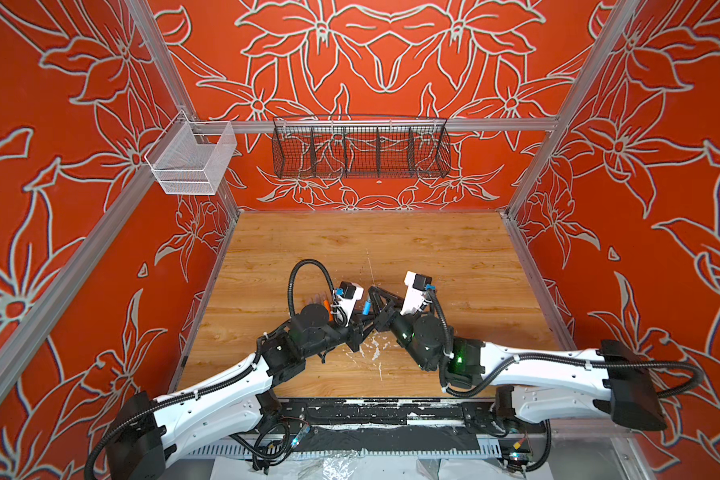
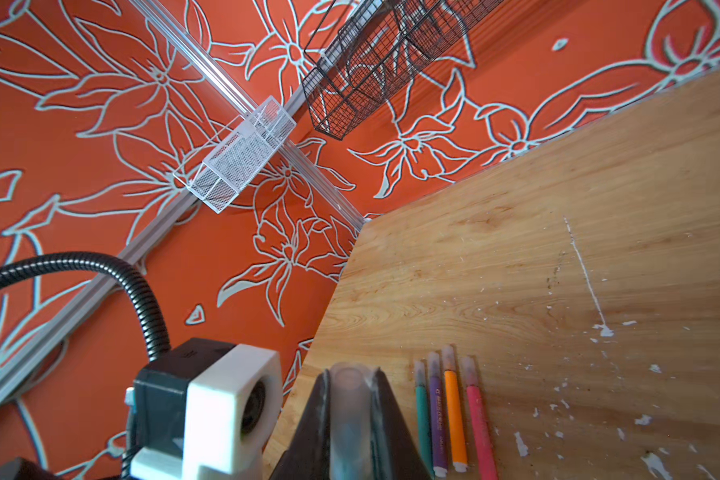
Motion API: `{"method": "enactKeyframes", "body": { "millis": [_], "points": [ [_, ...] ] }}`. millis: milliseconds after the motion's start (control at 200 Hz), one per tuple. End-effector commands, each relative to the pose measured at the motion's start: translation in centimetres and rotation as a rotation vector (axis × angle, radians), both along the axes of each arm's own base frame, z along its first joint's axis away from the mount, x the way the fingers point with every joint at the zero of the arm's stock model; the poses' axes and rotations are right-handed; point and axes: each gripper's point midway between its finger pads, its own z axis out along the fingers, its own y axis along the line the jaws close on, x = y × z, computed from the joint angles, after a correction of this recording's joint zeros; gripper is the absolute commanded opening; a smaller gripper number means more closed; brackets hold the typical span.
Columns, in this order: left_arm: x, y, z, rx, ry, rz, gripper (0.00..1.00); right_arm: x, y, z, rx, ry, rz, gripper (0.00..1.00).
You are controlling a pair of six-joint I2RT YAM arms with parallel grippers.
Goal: Insert the pens into the pen caps
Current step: 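Lower the cap in the right gripper down over the blue marker tip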
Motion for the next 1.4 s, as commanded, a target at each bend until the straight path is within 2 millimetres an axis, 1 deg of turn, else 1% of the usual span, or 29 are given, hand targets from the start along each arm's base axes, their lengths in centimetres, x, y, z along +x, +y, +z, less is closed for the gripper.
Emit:
{"method": "enactKeyframes", "body": {
  "millis": [0,60,175,245,355,410,490,571,646,691,811,851,891,1021,1121,1206,1276,1391],
  "points": [
    [2.1,1.2,2.2,-0.05,-0.062,0.117,0.0,-3.9,3.2,-1.7,-0.086,0.034,0.153,0.0],
    [2.2,1.2,2.0,-0.039,-0.069,0.119,0.0,-4.1,3.5,-2.0,-0.097,0.05,0.16,0.0],
    [1.8,0.9,2.1,-0.043,-0.101,0.086,0.0,-4.6,4.5,-1.9,-0.112,0.057,0.205,0.0],
    [1.8,1.0,2.1,-0.045,-0.104,0.091,0.0,-4.7,4.5,-1.7,-0.124,0.057,0.215,0.0],
    [1.9,1.1,2.1,-0.044,-0.102,0.101,0.0,-4.9,3.8,-1.1,-0.134,0.049,0.222,0.19],
    [1.9,1.2,2.0,-0.045,-0.099,0.101,0.0,-5.0,3.3,-0.6,-0.142,0.043,0.223,0.26],
    [1.9,1.1,2.1,-0.048,-0.101,0.096,0.0,-4.9,2.0,0.3,-0.158,0.031,0.208,0.35],
    [1.8,1.0,2.1,-0.046,-0.104,0.09,0.0,-4.8,0.7,1.6,-0.151,0.008,0.21,0.48],
    [1.7,0.7,2.0,-0.042,-0.108,0.074,0.0,-4.6,0.0,2.7,-0.143,0.009,0.247,0.54],
    [1.5,0.5,2.0,-0.043,-0.115,0.051,0.0,-4.1,-0.7,3.2,-0.15,0.02,0.249,0.55],
    [1.0,0.1,2.4,-0.053,-0.126,0.017,0.0,-2.3,-2.9,3.7,-0.143,0.046,0.207,0.55],
    [0.9,0.2,2.5,-0.055,-0.13,0.017,0.0,-1.7,-3.4,3.8,-0.127,0.048,0.198,0.55],
    [0.8,0.2,2.5,-0.058,-0.133,0.014,0.0,-1.3,-3.5,4.1,-0.112,0.042,0.208,0.54],
    [0.6,0.1,2.7,-0.066,-0.14,-0.001,0.0,-0.3,-2.7,4.9,-0.094,0.025,0.238,0.47],
    [0.5,0.0,2.8,-0.068,-0.142,-0.009,0.0,-0.3,-1.2,5.4,-0.083,0.002,0.28,0.44],
    [0.4,0.0,2.8,-0.068,-0.142,-0.011,0.0,-0.1,-0.3,5.3,-0.084,0.002,0.295,0.43],
    [0.4,0.1,2.9,-0.071,-0.144,-0.011,0.0,0.1,0.3,5.2,-0.083,0.005,0.304,0.42],
    [0.2,0.1,3.2,-0.077,-0.15,-0.015,0.0,0.2,1.2,5.7,-0.089,-0.001,0.326,0.38]
  ]
}}
